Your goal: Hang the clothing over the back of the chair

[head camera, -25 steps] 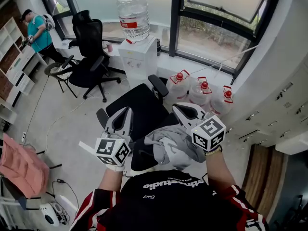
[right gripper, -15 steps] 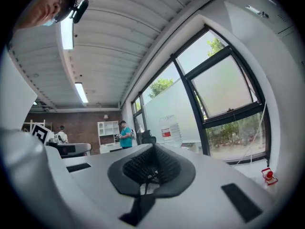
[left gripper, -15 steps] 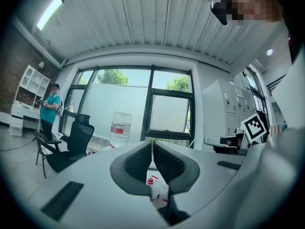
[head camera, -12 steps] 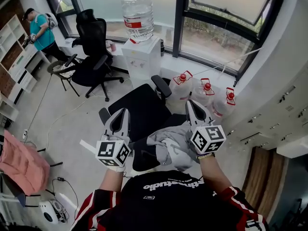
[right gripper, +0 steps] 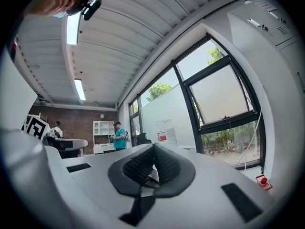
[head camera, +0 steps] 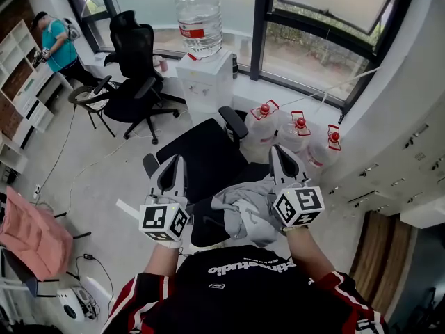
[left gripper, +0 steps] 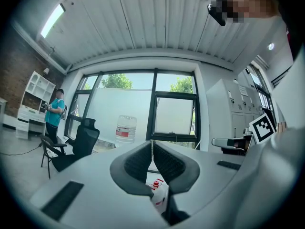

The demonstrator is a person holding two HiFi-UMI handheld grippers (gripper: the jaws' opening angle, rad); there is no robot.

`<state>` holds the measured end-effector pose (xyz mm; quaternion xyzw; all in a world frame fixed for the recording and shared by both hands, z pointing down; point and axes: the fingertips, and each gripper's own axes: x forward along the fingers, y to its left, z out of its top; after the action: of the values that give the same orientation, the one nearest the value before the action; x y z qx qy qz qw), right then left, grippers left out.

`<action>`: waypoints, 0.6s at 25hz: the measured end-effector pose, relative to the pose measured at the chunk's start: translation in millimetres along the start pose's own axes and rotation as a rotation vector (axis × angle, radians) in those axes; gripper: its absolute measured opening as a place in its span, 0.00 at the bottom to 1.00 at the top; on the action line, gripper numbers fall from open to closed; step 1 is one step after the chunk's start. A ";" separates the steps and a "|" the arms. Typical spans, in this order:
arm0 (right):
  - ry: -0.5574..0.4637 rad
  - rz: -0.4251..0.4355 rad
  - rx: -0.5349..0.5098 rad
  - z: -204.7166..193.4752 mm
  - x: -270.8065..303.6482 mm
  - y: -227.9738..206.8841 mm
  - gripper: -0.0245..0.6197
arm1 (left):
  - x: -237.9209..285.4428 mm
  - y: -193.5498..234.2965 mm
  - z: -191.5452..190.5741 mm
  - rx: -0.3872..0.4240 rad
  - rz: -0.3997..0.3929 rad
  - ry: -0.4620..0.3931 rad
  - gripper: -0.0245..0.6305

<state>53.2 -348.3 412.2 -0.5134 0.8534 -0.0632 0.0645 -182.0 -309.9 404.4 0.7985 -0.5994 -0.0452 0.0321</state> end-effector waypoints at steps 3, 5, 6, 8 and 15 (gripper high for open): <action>0.004 0.005 -0.008 0.2 1.7 0.9 0.06 | 0.3 -2.9 -0.6 -0.003 0.002 0.002 0.08; 0.007 0.015 -0.013 0.2 2.2 3.1 0.06 | -0.5 -3.7 -1.1 -0.005 0.006 0.003 0.08; 0.008 0.018 -0.012 0.3 2.3 3.6 0.06 | -1.0 -4.2 -1.0 -0.005 0.009 0.003 0.08; 0.010 0.023 -0.011 0.9 2.7 4.6 0.06 | -1.8 -5.7 0.1 -0.003 0.014 0.004 0.08; 0.019 0.051 -0.015 1.8 4.5 8.5 0.06 | -5.1 -11.8 1.6 -0.014 0.023 0.005 0.08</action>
<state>44.1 -348.3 408.8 -0.4913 0.8673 -0.0598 0.0540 -172.3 -301.8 401.7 0.7914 -0.6082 -0.0471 0.0398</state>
